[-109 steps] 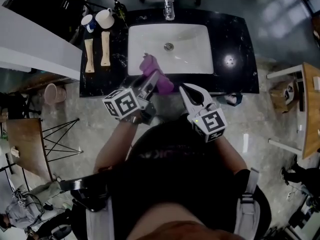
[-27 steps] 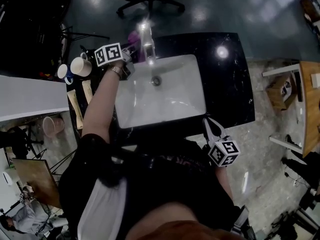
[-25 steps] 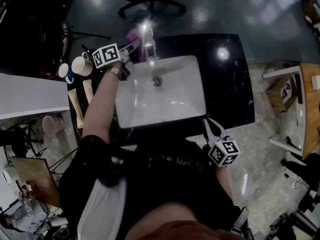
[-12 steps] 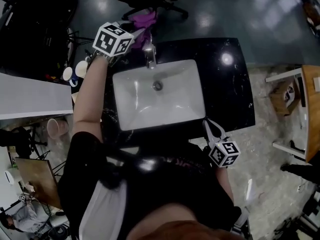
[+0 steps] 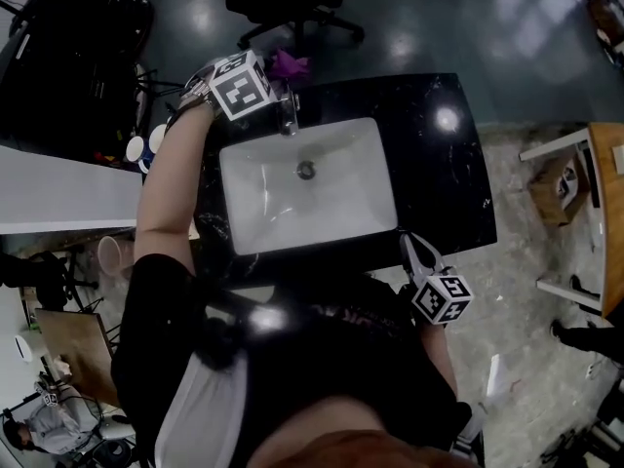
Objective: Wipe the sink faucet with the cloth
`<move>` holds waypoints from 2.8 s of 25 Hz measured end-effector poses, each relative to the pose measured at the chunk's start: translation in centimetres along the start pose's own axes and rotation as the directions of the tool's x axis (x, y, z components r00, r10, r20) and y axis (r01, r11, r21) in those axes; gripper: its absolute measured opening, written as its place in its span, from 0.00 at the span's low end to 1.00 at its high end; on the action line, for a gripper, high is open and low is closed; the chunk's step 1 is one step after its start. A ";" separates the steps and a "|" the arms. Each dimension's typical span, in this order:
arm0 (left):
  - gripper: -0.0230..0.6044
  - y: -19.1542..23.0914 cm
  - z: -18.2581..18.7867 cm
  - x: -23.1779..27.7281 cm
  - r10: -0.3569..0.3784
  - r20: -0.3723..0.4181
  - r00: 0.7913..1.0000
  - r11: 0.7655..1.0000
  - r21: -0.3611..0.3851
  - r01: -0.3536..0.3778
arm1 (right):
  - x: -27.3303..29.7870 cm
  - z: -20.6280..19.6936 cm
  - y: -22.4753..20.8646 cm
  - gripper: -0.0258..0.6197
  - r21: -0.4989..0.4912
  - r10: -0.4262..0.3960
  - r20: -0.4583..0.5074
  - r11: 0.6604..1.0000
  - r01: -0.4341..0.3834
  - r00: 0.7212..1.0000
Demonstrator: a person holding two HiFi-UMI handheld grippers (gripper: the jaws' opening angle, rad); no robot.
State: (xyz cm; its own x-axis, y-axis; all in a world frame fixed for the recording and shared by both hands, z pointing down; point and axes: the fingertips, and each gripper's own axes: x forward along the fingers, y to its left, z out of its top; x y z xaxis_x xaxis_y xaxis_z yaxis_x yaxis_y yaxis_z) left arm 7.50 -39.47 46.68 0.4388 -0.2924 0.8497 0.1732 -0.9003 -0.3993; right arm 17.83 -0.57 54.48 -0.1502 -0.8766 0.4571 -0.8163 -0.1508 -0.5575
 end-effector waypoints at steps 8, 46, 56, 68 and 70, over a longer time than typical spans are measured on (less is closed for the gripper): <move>0.16 -5.6 0.5 -2.7 -0.103 0.004 0.995 0.994 0.032 0.103 | 0.6 0.5 0.7 0.06 -0.015 0.076 -0.009 0.997 -0.076 0.997; 0.15 -14.9 -2.1 -1.4 -0.082 0.249 0.965 0.978 -0.167 0.126 | 2.7 -0.4 1.3 0.06 0.027 0.105 -0.083 0.994 -0.103 0.991; 0.15 -14.6 -9.9 1.0 0.498 0.666 0.555 -0.181 -0.546 0.818 | 2.8 -1.0 1.6 0.06 0.011 0.082 -0.107 0.997 -0.081 0.991; 0.15 -6.4 -12.2 9.1 0.802 0.297 0.518 -0.367 -0.439 0.820 | 0.3 -1.9 0.2 0.06 0.014 -0.045 -0.085 0.999 0.046 0.995; 0.15 -5.7 -12.9 9.7 0.840 0.218 0.496 -0.396 -0.379 0.837 | -0.2 -2.0 -0.3 0.06 0.038 -0.065 -0.072 0.997 0.068 0.995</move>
State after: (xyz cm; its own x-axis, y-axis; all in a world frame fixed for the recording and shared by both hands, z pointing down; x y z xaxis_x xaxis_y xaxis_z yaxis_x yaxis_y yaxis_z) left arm -0.64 -41.31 61.70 0.5554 -0.8315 0.0112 -0.0356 -0.0104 0.9993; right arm 17.04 0.59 55.94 -0.1362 -0.8299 0.5411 -0.8028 -0.2276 -0.5511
